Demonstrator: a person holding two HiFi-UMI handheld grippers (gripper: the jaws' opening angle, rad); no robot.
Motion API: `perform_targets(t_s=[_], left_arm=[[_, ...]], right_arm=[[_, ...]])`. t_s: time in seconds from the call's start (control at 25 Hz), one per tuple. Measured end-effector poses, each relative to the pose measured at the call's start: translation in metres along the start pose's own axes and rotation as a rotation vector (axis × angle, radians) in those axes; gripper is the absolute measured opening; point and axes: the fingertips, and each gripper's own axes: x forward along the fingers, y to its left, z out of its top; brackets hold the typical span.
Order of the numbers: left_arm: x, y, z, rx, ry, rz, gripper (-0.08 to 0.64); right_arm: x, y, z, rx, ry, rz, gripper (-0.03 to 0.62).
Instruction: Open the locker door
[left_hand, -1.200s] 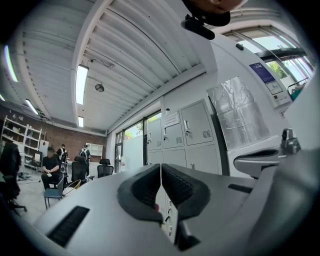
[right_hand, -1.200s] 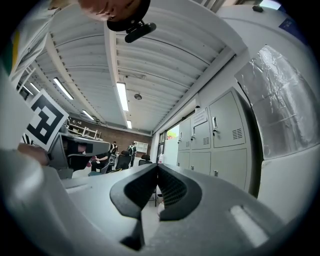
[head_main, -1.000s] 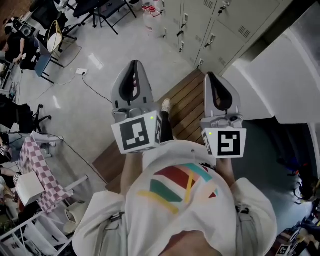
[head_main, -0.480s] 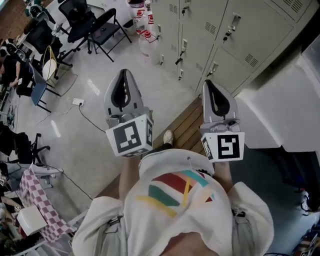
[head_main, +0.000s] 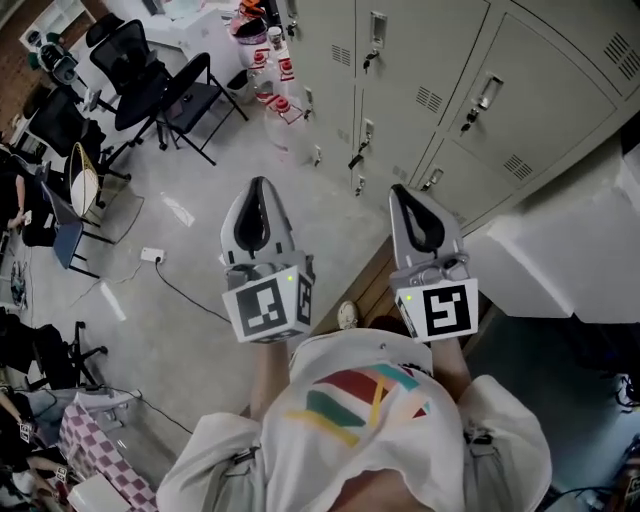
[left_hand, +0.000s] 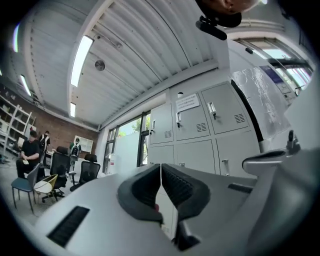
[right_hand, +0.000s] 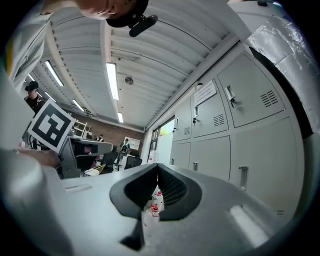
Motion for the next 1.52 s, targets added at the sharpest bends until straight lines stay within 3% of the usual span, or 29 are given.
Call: perform_targets(t_s=[0.32,0.8,1.16,1.52], left_arm=[[0.052,-0.045,-0.010,-0.052,0.012,-0.134,0.018],[0.098,-0.105,-0.006,-0.027,0.002,-0.198,0.017],[0.117,-0.138,-0.015,-0.043,0.024,-0.275,0.017],[0.136,-0.185,-0.016,-0.029,0.021,-0.394,0.018]], right_arm=[[0.026,-0.033,-0.013,0.026,0.033,-0.063,0.005],[0.041,-0.073,-0.008,0.011,-0.007,-0.040,0.005],[0.038,-0.096,-0.018,0.026,0.020,-0.067,0.005],[0.017,-0.148,-0.009,0.025,-0.006,-0.217,0.005]])
